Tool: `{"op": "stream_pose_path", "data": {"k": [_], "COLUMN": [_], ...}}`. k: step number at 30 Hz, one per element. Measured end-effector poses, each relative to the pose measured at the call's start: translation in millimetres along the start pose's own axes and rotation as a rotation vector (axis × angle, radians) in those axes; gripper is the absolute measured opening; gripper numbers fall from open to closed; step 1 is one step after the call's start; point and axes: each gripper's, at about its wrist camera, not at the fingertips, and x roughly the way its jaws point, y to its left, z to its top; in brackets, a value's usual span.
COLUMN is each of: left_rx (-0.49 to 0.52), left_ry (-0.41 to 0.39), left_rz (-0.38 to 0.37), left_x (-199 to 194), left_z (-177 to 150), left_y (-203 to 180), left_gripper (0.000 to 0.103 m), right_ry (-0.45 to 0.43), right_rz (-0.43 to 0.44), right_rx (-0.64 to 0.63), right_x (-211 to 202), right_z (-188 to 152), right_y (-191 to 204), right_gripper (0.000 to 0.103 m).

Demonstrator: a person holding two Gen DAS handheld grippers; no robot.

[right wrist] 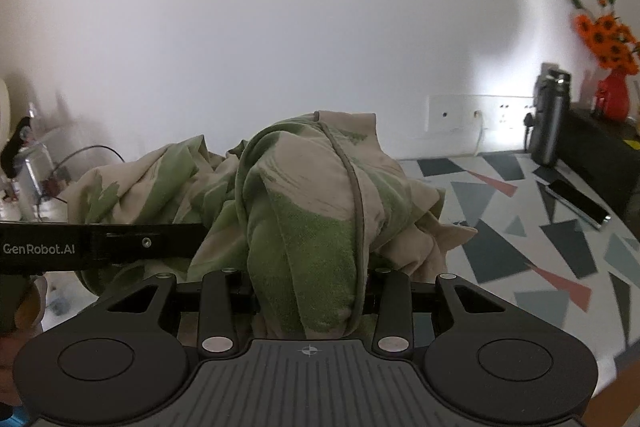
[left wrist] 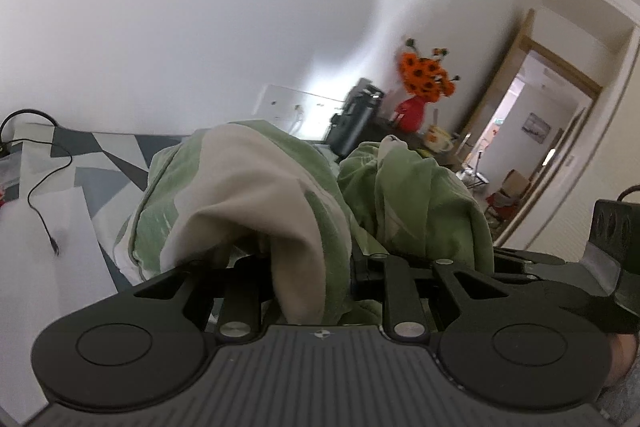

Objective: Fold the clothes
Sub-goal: 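Lift the held shirt with both tools and carry it to the patterned table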

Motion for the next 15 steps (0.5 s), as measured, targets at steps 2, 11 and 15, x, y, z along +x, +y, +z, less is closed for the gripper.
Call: {"op": "stream_pose_path", "data": {"k": [2,11,15], "left_rx": [-0.018,-0.112,-0.159], "left_ry": [0.017,0.109,0.161], "left_rz": [0.021,0.119,0.211], "left_x": [18,82,112], "left_z": [6,2,-7], "left_y": [11,46,54], "left_gripper": [0.023,0.023,0.023], "right_ry": [0.023,0.148,0.205], "right_rz": [0.006,0.035,0.058], "right_rx": [0.003,-0.007,0.005], "right_x": [22,98,129], "right_z": [3,-9,-16], "right_y": [-6,-33,-58], "right_gripper": [0.035,0.035,0.035]}}
